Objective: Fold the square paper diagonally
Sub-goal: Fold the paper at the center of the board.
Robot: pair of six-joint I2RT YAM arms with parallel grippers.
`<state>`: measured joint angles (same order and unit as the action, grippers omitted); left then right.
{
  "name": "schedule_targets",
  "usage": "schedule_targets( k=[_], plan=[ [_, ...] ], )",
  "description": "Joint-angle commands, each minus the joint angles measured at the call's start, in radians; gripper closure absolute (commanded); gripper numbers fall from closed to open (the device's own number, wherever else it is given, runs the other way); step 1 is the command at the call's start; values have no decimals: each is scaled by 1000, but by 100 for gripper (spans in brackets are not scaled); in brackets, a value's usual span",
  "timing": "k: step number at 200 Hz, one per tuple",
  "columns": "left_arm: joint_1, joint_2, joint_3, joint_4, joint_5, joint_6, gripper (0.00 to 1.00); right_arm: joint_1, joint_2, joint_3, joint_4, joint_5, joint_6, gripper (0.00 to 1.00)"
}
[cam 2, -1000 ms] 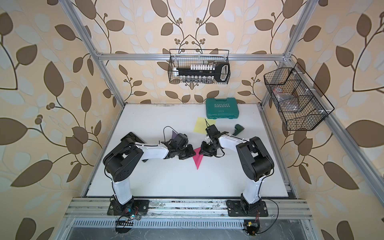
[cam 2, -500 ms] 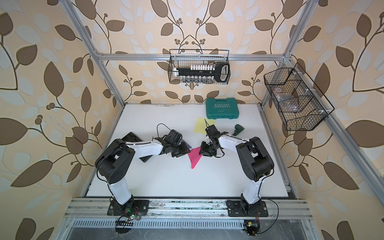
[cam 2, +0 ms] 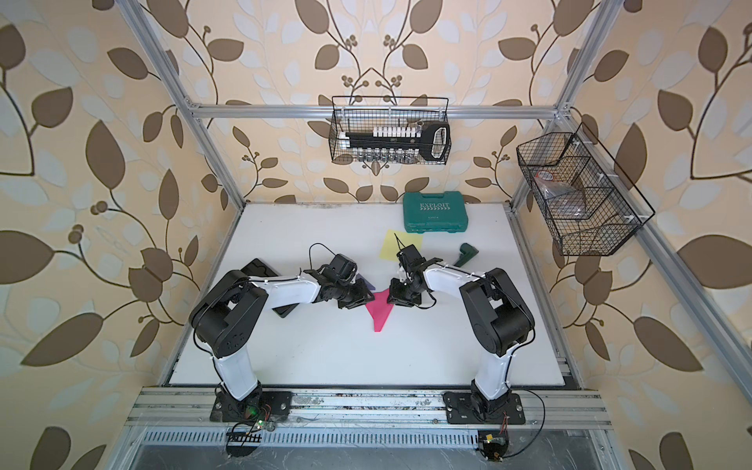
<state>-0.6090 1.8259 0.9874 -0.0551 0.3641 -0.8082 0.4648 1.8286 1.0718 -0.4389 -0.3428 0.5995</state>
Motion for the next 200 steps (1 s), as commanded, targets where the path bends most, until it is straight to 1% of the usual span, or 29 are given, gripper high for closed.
schedule_targets(
  k=[1, 42, 86, 107, 118, 132, 165, 200],
  plan=[
    [-3, 17, -15, 11, 4, 9, 64, 5, 34, 14, -49, 36, -50, 66],
    [-3, 4, -16, -4, -13, 18, 65, 4, 45, 19, -56, 34, -75, 67],
    [-2, -64, 10, -100, -20, 30, 65, 2, 44, 16, -64, 57, -23, 68],
    [-2, -83, 6, -128, -18, 20, 67, 1, 43, 14, -61, 62, -8, 68],
    [-2, -89, 1, -136, -17, 11, 70, 1, 44, 14, -60, 59, -4, 68],
    [-2, -93, -11, -126, -9, 5, 77, 0, 46, 15, -58, 59, 0, 68],
    [-2, -86, -21, -126, -6, -9, 100, 1, 50, 14, -58, 58, 5, 69],
    [-3, -61, -7, -173, -31, -5, 100, 0, 44, 13, -58, 55, 7, 69]
  ],
)
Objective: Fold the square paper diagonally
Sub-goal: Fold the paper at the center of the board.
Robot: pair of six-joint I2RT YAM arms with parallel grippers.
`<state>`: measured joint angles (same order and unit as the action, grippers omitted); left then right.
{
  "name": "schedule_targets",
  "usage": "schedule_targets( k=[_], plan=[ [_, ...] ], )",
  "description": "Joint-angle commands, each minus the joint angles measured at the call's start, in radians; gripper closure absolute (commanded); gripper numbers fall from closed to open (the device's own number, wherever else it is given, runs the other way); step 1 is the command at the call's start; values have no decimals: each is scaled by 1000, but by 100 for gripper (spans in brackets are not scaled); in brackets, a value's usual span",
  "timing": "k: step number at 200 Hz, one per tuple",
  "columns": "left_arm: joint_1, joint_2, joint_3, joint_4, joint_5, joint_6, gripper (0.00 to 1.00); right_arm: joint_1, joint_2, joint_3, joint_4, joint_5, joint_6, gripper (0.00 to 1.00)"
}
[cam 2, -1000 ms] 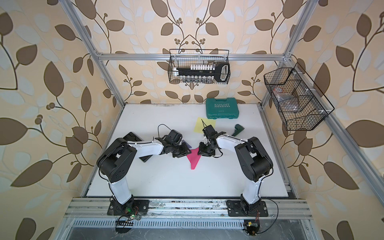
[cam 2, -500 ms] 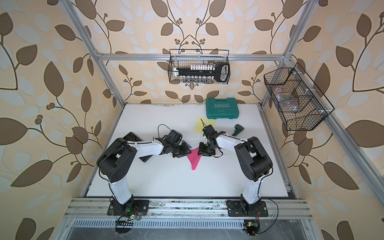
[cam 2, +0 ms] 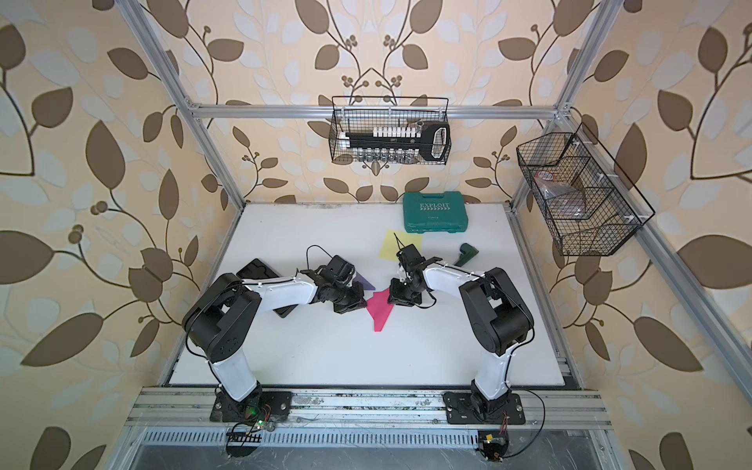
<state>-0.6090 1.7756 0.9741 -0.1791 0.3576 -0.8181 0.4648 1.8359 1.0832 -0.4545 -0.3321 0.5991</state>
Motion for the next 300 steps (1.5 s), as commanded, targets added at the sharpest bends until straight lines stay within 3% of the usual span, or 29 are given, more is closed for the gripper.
schedule_targets(
  k=[1, 96, 300],
  plan=[
    [-3, -11, 7, -50, -25, 5, 100, 0, 37, 1, -42, 45, 7, 69],
    [-2, 121, 24, -15, -24, 4, 100, 10, 19, 4, -51, 29, -64, 68],
    [-3, 104, 53, -76, -88, 41, 100, 12, 5, -16, -52, 21, -127, 63]
  ],
)
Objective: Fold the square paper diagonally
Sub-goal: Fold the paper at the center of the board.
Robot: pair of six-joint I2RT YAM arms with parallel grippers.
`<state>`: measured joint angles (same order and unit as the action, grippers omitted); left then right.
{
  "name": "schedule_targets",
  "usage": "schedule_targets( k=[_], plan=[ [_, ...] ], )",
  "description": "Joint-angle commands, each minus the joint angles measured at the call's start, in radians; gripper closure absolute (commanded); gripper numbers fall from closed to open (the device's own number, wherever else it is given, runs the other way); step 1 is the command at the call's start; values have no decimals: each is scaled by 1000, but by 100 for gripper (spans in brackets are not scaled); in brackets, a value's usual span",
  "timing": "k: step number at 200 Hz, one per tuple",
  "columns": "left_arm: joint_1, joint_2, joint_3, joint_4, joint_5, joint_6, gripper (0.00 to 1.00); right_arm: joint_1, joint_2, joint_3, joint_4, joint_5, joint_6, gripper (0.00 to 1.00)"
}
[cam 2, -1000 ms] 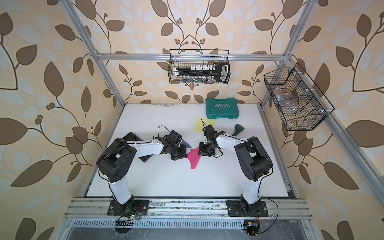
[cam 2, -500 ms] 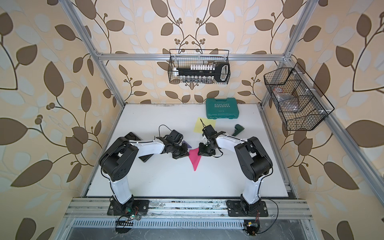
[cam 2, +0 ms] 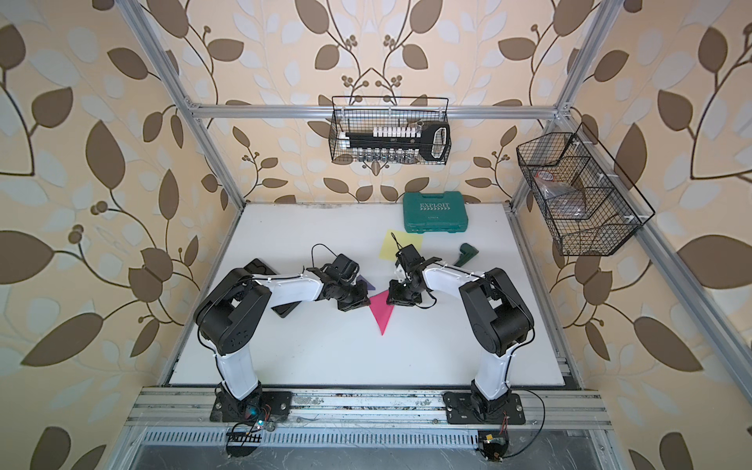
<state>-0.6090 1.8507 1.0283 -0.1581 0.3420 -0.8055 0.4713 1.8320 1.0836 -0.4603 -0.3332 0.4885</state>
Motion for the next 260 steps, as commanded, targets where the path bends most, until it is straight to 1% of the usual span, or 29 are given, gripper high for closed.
schedule_targets(
  k=[1, 9, 28, 73, 144, 200, 240, 260],
  plan=[
    [-3, 30, -2, -98, -72, 28, 100, 6, 9, -16, -46, 23, -17, 63],
    [-2, 32, -1, -96, -69, 29, 100, 5, 7, -16, -46, 25, -17, 61],
    [-2, 39, -1, -87, -61, 26, 100, 7, 9, -13, -46, 22, -14, 61],
    [-2, 30, -2, -83, -62, 25, 100, 17, 22, 2, -55, 28, -16, 66],
    [-2, 31, -1, -74, -62, 19, 100, 25, 23, 1, -60, 21, -40, 66],
    [-3, 30, -1, -76, -65, 19, 100, 25, -7, 2, -76, 22, -45, 62],
    [-3, 34, -1, -75, -63, 20, 100, 24, -11, 8, -77, 16, -42, 62],
    [-2, 35, -1, -73, -62, 20, 100, 24, -15, 9, -77, 16, -43, 60]
  ],
)
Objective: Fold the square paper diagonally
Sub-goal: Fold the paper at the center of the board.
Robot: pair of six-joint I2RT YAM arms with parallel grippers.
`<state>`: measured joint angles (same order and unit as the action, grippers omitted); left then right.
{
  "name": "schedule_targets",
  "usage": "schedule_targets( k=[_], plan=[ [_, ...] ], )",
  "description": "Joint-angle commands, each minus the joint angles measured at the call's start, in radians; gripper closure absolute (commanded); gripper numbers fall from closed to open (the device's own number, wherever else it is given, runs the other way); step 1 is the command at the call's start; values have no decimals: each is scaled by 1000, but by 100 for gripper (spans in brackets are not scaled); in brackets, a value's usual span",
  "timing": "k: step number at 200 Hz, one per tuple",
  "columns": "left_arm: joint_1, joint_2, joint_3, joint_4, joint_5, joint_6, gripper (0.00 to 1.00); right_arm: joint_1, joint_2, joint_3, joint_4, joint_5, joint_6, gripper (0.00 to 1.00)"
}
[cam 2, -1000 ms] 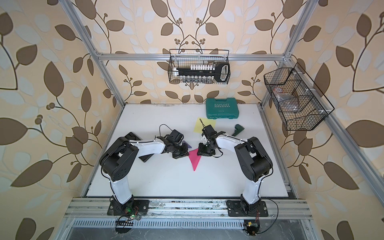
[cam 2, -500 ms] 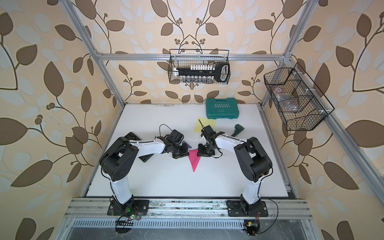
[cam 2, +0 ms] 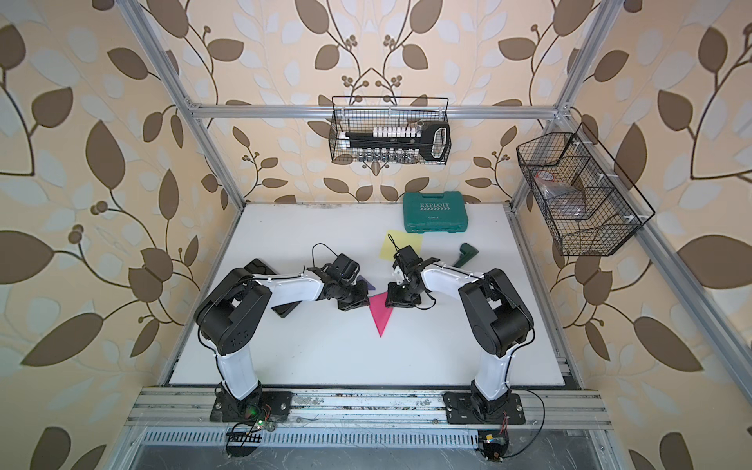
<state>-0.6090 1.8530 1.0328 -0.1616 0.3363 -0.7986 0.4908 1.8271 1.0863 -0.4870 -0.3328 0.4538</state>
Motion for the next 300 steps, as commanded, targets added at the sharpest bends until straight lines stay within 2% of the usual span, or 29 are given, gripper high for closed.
schedule_targets(
  k=[1, 126, 220, 255, 277, 300],
  plan=[
    [-2, 33, -6, -70, -56, 13, 100, 5, -9, 7, -50, 15, -9, 60],
    [-3, 28, -8, -66, -51, 13, 100, 20, 35, 32, -78, 32, -17, 61],
    [-2, -22, 57, -147, -86, 78, 100, 20, 56, 34, -93, 49, 42, 62],
    [-3, -58, 54, -165, -120, 82, 87, 20, 64, 36, -88, 44, 57, 62],
    [-2, -83, 43, -138, -110, 85, 73, 20, 62, 39, -90, 46, 62, 62],
    [-2, -79, 41, -109, -69, 80, 70, 19, 60, 42, -92, 48, 61, 61]
  ],
)
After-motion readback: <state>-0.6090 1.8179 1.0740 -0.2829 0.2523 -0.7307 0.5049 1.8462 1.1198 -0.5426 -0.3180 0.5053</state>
